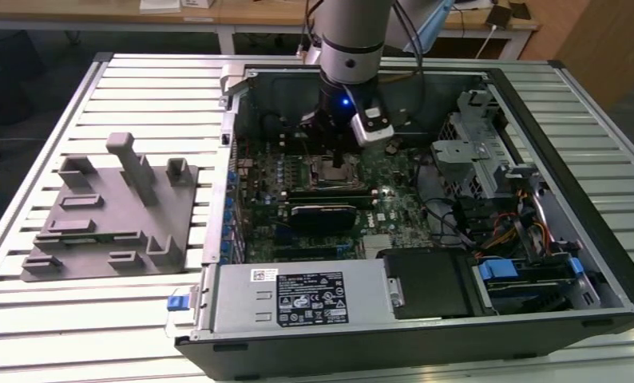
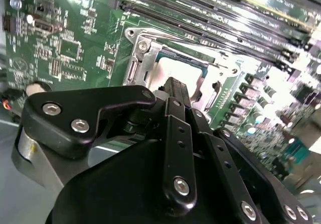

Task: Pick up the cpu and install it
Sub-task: 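Close the cpu cover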

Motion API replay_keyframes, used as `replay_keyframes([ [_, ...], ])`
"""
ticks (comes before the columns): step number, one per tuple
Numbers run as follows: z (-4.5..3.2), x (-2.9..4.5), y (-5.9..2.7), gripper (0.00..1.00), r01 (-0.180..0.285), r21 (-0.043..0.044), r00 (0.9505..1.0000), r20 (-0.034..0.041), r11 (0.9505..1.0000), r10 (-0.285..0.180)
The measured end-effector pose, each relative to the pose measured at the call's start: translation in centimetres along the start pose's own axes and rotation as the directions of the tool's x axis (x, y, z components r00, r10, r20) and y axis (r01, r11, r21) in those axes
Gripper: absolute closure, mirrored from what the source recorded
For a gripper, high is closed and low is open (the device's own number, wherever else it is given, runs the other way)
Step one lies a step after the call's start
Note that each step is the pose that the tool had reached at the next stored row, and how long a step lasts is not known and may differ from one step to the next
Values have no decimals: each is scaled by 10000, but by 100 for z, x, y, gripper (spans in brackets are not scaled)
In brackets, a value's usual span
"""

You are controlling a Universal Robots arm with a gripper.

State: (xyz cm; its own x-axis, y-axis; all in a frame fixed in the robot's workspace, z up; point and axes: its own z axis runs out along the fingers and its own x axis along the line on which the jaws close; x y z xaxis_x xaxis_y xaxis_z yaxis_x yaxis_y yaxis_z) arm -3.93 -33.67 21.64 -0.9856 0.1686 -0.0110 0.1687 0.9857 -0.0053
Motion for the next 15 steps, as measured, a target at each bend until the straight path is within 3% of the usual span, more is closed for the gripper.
replay_keyframes([
  [4, 4, 0, 0, 89, 729, -8, 9973, 4, 9973, -729],
  [9, 7, 0, 1, 89, 1612, -25, 9869, 10, 9869, -1612],
  [12, 8, 0, 0, 89, 1961, -86, 9806, 14, 9806, -1960],
  [14, 9, 0, 0, 89, 1964, -152, 9805, 15, 9804, -1964],
  [15, 10, 0, 0, 89, 1963, -228, 9805, 17, 9803, -1963],
])
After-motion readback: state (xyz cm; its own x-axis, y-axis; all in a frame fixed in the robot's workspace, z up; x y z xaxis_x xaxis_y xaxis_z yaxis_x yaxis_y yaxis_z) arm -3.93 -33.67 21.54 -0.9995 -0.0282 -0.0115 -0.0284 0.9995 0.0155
